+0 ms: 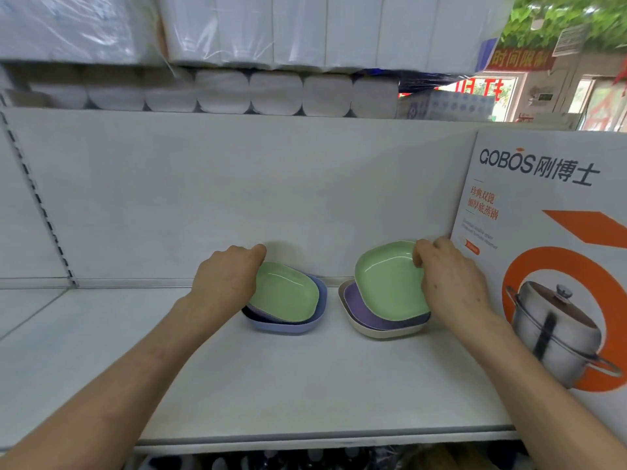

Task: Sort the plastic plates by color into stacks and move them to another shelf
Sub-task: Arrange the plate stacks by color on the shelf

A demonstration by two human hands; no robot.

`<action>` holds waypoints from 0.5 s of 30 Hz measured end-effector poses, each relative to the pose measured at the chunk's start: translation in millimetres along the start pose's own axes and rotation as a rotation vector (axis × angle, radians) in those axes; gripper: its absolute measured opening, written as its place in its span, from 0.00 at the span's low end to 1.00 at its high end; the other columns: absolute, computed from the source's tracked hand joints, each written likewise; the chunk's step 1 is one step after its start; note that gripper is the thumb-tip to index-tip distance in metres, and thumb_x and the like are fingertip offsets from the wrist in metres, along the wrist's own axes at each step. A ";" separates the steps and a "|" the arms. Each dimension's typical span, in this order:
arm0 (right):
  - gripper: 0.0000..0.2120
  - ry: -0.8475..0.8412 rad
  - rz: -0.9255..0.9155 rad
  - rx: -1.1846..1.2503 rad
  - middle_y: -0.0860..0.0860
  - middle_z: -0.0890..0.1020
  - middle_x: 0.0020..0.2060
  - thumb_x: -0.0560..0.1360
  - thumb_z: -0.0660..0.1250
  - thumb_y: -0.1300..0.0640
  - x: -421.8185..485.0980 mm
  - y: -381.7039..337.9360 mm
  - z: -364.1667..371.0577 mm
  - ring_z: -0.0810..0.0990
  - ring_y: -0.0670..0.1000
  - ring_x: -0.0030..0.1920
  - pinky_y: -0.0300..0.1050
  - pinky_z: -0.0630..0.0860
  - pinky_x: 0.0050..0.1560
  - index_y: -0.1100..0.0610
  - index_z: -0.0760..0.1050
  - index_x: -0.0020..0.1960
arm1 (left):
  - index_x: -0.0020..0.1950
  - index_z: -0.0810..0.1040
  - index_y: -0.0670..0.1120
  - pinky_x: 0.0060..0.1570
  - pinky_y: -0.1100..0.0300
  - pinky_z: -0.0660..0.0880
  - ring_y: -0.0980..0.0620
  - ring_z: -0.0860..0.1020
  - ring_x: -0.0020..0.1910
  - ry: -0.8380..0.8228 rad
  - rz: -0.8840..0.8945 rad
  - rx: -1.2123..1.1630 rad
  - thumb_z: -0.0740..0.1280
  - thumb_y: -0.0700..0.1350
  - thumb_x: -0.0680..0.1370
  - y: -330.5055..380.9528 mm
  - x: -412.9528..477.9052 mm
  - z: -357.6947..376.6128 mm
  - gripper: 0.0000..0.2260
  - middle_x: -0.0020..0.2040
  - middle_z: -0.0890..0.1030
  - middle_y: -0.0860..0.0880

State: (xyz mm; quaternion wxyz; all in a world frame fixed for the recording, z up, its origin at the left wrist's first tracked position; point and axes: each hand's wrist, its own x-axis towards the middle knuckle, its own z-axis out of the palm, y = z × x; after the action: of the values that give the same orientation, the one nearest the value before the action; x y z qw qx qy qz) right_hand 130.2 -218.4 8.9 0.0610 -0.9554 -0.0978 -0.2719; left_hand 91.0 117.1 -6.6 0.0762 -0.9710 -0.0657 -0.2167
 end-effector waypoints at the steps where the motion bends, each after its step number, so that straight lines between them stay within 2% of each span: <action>1: 0.18 0.003 0.012 0.039 0.56 0.73 0.53 0.75 0.56 0.71 0.1 1.0 0.3 0.75 0.60 0.41 0.50 0.72 0.39 0.56 0.74 0.59 | 0.57 0.72 0.48 0.35 0.54 0.66 0.42 0.73 0.38 0.000 -0.001 -0.002 0.58 0.31 0.75 -1.5 0.6 1.8 0.16 0.40 0.72 0.48; 4: 0.21 0.016 0.033 0.115 0.55 0.73 0.55 0.75 0.55 0.73 -1.5 2.6 2.6 0.77 0.62 0.44 0.55 0.77 0.43 0.56 0.76 0.59 | 0.54 0.74 0.47 0.37 0.53 0.71 0.41 0.75 0.42 -0.022 -0.013 -0.059 0.60 0.33 0.75 -6.5 2.8 8.1 0.12 0.45 0.75 0.47; 7: 0.22 0.028 0.048 0.150 0.53 0.73 0.55 0.75 0.55 0.73 -2.9 4.1 7.9 0.78 0.62 0.46 0.58 0.78 0.47 0.55 0.77 0.60 | 0.54 0.76 0.46 0.45 0.50 0.77 0.41 0.77 0.46 -0.095 -0.010 -0.161 0.63 0.35 0.74 -10.0 3.2 12.6 0.11 0.47 0.78 0.47; 10: 0.22 0.026 0.053 0.165 0.52 0.74 0.55 0.76 0.55 0.72 -3.4 4.9 13.2 0.78 0.61 0.48 0.58 0.78 0.49 0.54 0.78 0.61 | 0.54 0.76 0.47 0.43 0.51 0.76 0.42 0.78 0.46 -0.117 -0.007 -0.204 0.64 0.35 0.73 -9.4 1.2 15.3 0.12 0.46 0.79 0.47; 15: 0.22 0.030 0.045 0.177 0.52 0.75 0.55 0.77 0.57 0.72 -4.6 5.1 17.7 0.79 0.60 0.51 0.50 0.74 0.46 0.54 0.80 0.61 | 0.55 0.73 0.44 0.42 0.49 0.76 0.40 0.78 0.43 -0.084 -0.014 -0.208 0.62 0.31 0.72 -6.2 2.8 18.5 0.14 0.42 0.78 0.45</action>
State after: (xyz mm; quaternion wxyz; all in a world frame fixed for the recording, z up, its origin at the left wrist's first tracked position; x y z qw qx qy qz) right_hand 136.5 -221.1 -8.9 0.1526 -0.9441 -0.0988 -0.2749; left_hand 100.1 126.7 -21.2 -0.0295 -0.9815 -0.0525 -0.1819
